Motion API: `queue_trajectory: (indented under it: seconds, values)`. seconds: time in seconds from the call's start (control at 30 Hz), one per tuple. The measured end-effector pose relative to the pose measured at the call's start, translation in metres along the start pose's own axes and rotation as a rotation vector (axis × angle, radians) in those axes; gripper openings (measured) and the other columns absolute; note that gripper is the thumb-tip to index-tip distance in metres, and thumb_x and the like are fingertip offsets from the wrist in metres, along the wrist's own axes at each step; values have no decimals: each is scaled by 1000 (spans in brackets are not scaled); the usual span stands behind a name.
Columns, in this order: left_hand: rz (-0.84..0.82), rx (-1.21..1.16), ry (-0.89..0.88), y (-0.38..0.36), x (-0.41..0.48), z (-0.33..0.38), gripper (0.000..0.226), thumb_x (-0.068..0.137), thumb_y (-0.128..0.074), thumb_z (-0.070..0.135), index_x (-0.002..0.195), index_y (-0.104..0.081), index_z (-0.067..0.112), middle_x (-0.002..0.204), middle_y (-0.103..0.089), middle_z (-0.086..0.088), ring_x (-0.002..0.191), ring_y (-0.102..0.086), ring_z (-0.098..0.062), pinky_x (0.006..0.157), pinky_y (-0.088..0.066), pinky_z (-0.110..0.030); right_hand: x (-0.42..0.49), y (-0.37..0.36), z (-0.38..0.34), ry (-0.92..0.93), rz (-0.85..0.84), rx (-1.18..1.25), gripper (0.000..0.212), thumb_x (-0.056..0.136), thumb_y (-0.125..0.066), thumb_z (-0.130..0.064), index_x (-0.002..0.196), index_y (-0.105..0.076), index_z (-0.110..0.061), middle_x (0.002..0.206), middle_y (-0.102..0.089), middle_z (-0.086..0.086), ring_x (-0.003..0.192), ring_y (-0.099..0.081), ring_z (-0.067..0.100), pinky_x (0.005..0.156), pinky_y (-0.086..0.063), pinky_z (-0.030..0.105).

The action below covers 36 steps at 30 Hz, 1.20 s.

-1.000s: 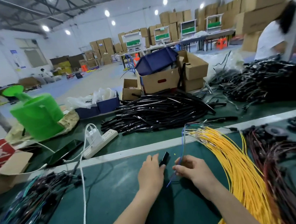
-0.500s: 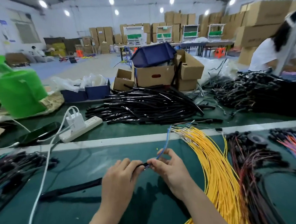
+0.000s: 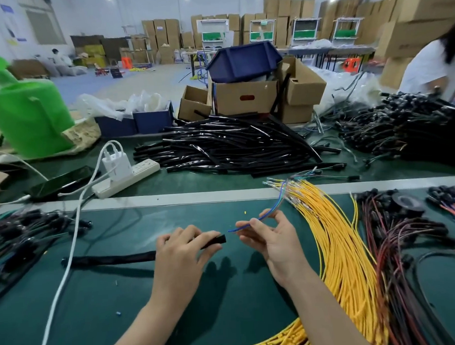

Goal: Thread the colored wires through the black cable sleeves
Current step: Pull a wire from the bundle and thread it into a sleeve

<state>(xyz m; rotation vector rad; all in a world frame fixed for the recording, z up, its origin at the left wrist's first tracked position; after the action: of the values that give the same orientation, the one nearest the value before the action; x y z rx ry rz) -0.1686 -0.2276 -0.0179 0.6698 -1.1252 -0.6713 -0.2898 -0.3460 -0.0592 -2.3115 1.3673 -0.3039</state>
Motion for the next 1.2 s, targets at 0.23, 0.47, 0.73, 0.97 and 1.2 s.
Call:
queue_trajectory:
  seconds: [0.23, 0.47, 0.73, 0.97, 1.2]
  values:
    - [49, -98, -20, -2, 1, 1, 40, 85, -58, 15, 124, -61, 8, 113, -66, 1, 115, -56, -18, 108, -31, -50, 1, -10, 1, -37, -51, -115, 7, 92, -56, 0, 93, -50, -5, 75, -73, 15, 65, -70, 19, 58, -55, 22]
    - [59, -172, -95, -7, 0, 18, 65, 97, -24, 51, 99, -75, 12, 69, -67, 6, 70, -49, -8, 77, -34, -31, -7, -24, -3, -7, -161, -359, 10, 85, -63, 5, 86, -55, 0, 69, -66, 10, 56, -62, 14, 59, -54, 22]
    - [-58, -223, -59, -22, -3, 15, 26, 87, -54, 34, 85, -71, 14, 73, -58, 7, 73, -53, -10, 76, -36, -33, -9, -7, -16, 38, -93, -628, 8, 84, -68, -1, 82, -61, 1, 68, -66, 11, 54, -60, 15, 55, -51, 23]
    - [-243, -331, 7, -38, -2, 18, 23, 100, -40, 16, 79, -49, 22, 69, -54, 12, 72, -54, -20, 81, -41, -36, -7, 29, -53, 178, 179, -1124, 10, 85, -70, -24, 80, -64, -18, 84, -70, 2, 79, -65, 18, 70, -50, 26]
    - [-257, -410, 65, -38, -7, 9, 39, 99, -39, 11, 133, -52, 24, 69, -50, 14, 76, -51, -16, 84, -39, -27, -9, 90, -81, 113, 512, -1494, 25, 90, -61, -11, 114, -64, -15, 103, -67, 8, 113, -46, 27, 88, -46, 36]
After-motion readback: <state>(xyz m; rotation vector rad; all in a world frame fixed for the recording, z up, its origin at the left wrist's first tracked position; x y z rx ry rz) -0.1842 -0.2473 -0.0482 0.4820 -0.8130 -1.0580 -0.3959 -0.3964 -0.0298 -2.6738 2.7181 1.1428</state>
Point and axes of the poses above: each hand's wrist, its own x-axis towards the middle knuckle, its own y-axis out of the back of the hand, z = x × y, the point moved 8 cm from there along x, towards the middle knuckle
